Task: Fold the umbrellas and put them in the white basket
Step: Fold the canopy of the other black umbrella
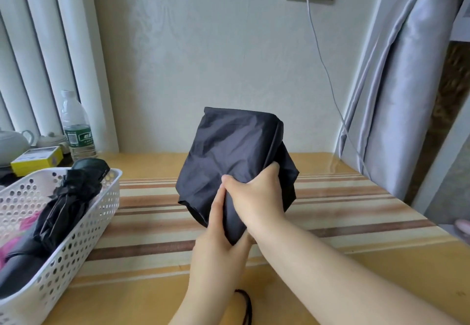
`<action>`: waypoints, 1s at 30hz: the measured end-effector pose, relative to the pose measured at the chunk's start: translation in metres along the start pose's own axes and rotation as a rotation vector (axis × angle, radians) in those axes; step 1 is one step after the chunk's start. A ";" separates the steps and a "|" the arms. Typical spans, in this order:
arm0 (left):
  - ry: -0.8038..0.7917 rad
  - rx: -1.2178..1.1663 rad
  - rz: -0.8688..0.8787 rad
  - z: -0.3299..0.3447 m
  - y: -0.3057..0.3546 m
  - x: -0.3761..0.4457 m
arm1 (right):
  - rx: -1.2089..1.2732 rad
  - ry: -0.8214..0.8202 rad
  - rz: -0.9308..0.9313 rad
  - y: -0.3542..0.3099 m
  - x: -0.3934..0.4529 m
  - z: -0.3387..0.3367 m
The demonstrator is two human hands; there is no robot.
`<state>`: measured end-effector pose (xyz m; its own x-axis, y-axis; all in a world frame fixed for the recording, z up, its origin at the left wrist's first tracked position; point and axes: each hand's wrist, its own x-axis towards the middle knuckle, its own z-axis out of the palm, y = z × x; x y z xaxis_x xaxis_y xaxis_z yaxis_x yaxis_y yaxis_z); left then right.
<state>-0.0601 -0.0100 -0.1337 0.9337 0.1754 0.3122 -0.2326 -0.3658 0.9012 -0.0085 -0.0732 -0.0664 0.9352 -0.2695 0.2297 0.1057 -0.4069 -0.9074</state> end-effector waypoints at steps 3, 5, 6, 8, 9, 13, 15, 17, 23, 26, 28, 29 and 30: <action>-0.015 -0.246 -0.060 -0.007 -0.002 0.007 | 0.046 -0.111 -0.066 -0.004 0.004 -0.017; -0.015 -0.398 -0.144 -0.012 0.000 0.009 | -0.048 -0.060 -0.183 -0.001 0.016 -0.038; -0.010 -0.456 -0.179 -0.014 0.000 0.010 | -0.115 0.032 -0.243 0.001 0.023 -0.050; -0.005 -0.540 -0.210 -0.017 -0.001 0.012 | -0.195 0.159 -0.249 0.003 0.038 -0.074; -0.010 -0.571 -0.212 -0.018 -0.001 0.013 | -0.196 0.136 -0.200 0.003 0.045 -0.084; -0.050 -0.623 -0.231 -0.015 -0.002 0.013 | -0.169 -0.088 -0.103 -0.003 0.058 -0.100; -0.054 -0.645 -0.243 -0.013 -0.002 0.012 | -0.189 -0.059 -0.163 -0.009 0.057 -0.101; -0.053 -0.652 -0.257 -0.012 -0.003 0.012 | -0.285 0.007 -0.298 -0.012 0.056 -0.102; -0.029 -0.671 -0.316 -0.011 -0.010 0.014 | -0.771 0.042 -0.604 -0.023 0.044 -0.110; -0.034 -0.699 -0.326 -0.009 -0.010 0.014 | -0.207 -0.192 -0.328 -0.033 0.045 -0.112; -0.043 -0.712 -0.329 -0.009 -0.010 0.014 | 0.221 -0.400 -0.064 -0.038 0.044 -0.113; -0.050 -0.708 -0.322 -0.009 -0.009 0.014 | 0.324 -0.449 0.011 -0.038 0.045 -0.114; -0.057 -0.699 -0.312 -0.008 -0.009 0.014 | 0.397 -0.471 0.068 -0.037 0.046 -0.114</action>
<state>-0.0471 0.0031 -0.1345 0.9926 0.1210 0.0134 -0.0564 0.3592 0.9315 -0.0078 -0.1707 0.0177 0.9834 0.1679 0.0686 0.0734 -0.0226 -0.9970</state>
